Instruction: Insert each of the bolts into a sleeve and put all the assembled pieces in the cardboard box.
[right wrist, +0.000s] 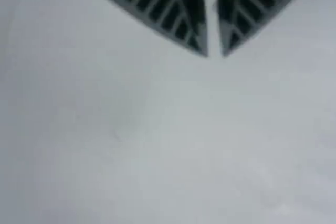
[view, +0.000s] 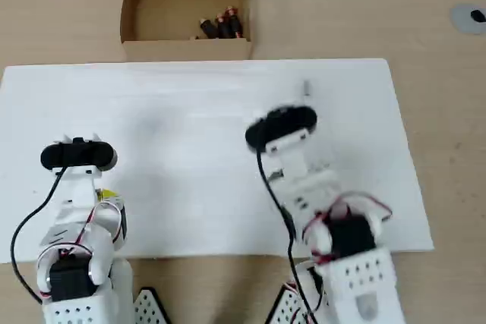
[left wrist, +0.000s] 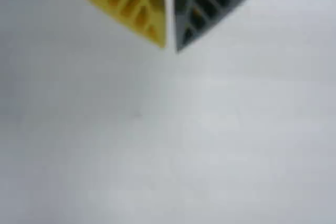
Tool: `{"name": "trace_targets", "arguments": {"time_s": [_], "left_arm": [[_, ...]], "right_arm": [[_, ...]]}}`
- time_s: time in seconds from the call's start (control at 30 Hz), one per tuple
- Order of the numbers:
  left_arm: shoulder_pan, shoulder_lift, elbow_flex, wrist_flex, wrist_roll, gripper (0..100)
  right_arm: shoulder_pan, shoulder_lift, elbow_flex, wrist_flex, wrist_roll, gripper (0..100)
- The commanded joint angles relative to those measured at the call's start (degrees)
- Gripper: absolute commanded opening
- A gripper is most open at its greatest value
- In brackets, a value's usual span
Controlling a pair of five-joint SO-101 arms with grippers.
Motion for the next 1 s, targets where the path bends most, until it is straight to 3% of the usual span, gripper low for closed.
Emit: {"name": "trace_targets", "arguments": {"time_s": [0.0, 0.23, 0.53, 0.97], "left_arm": [[-1.0, -0.5, 1.0, -1.1, -0.3, 1], [-1.0, -0.5, 4.6, -1.3, -0.3, 1], [-0.9, -0.5, 11.2, -10.1, -0.4, 1], [-0.9, -0.5, 11.2, -10.2, -0.5, 1]], "right_arm": [[0.5, -13.1, 8.5, -4.1, 1.6, 0.9], [0.6, -34.6, 24.4, -4.8, 1.6, 0.9], [0.6, -34.4, 29.0, -6.1, 1.2, 0.9], [0.5, -34.4, 29.1, -6.1, 1.4, 0.9]]}}
